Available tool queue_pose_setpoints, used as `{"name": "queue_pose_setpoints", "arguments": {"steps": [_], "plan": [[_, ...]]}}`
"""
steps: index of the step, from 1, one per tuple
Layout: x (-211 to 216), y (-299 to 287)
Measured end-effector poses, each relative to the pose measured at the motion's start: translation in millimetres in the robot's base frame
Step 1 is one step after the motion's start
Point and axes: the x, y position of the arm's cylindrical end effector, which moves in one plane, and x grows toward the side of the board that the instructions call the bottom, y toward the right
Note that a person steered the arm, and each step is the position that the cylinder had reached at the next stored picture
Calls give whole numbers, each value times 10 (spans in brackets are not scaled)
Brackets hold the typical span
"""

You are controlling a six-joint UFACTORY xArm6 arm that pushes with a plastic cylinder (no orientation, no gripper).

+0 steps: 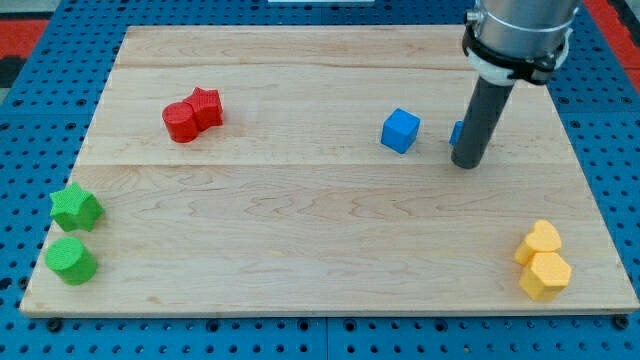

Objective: Place blue blocks parallel right to red blocks

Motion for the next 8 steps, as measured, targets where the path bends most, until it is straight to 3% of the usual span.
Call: {"name": "queue_pose_setpoints", "arguments": {"steps": [2,3,4,5,7,8], "plan": [[-206,152],[-114,318],[-23,743],[-204,944],[-529,852],[-529,396]]}}
